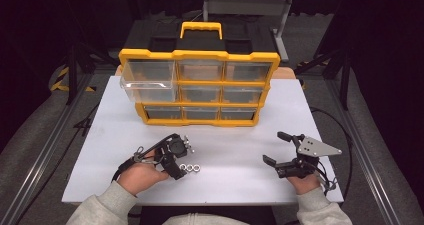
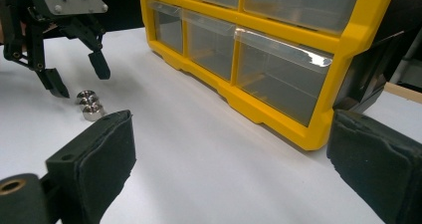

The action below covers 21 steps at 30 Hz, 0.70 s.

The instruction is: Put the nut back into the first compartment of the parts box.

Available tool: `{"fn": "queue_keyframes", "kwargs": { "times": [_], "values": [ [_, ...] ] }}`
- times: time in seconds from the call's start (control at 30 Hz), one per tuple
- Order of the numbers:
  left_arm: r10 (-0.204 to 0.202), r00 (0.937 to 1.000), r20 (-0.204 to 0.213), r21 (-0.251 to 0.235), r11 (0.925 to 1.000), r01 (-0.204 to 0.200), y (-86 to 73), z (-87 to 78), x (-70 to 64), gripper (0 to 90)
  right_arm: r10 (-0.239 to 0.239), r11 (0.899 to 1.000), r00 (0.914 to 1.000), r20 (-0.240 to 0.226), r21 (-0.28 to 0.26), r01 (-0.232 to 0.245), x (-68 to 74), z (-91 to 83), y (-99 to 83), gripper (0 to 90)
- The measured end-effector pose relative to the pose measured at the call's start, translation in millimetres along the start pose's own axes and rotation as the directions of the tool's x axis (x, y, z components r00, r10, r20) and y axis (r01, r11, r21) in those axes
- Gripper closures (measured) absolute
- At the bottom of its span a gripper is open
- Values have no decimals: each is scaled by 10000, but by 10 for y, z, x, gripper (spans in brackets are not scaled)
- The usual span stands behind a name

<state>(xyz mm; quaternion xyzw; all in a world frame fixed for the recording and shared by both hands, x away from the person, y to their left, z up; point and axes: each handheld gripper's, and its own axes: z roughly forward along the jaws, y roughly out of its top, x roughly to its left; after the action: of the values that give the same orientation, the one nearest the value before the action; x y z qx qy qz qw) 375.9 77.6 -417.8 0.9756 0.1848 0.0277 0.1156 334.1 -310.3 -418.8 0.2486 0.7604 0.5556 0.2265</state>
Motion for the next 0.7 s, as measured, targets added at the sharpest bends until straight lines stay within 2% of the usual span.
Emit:
{"fn": "queue_keyframes", "kwargs": {
  "times": [0.07,0.13,0.33,0.57,0.63,0.7],
  "values": [
    [98,9999,-62,93,9999,-97,6,4,-13,352,18,10000,10000,-4,-3,-18,-2,-2,-1,56],
    [238,9996,-125,-12,9997,-238,9,17,-30,383,-19,10000,10000,29,-25,19,-1,-7,1,59],
    [436,9990,78,54,9990,-437,16,50,-55,512,-72,9999,9999,-94,-113,71,8,-15,7,69],
    [657,9978,17,185,9977,-657,32,80,-83,616,-25,9999,9999,-128,-130,23,6,-14,6,70],
    [709,9975,1,197,9973,-709,26,75,-86,686,-26,10000,9999,-128,-92,25,6,-14,6,70],
    [642,9979,98,192,9977,-644,23,73,-78,692,1,9999,9999,-160,-116,-3,7,-11,5,70]
  ]
}}
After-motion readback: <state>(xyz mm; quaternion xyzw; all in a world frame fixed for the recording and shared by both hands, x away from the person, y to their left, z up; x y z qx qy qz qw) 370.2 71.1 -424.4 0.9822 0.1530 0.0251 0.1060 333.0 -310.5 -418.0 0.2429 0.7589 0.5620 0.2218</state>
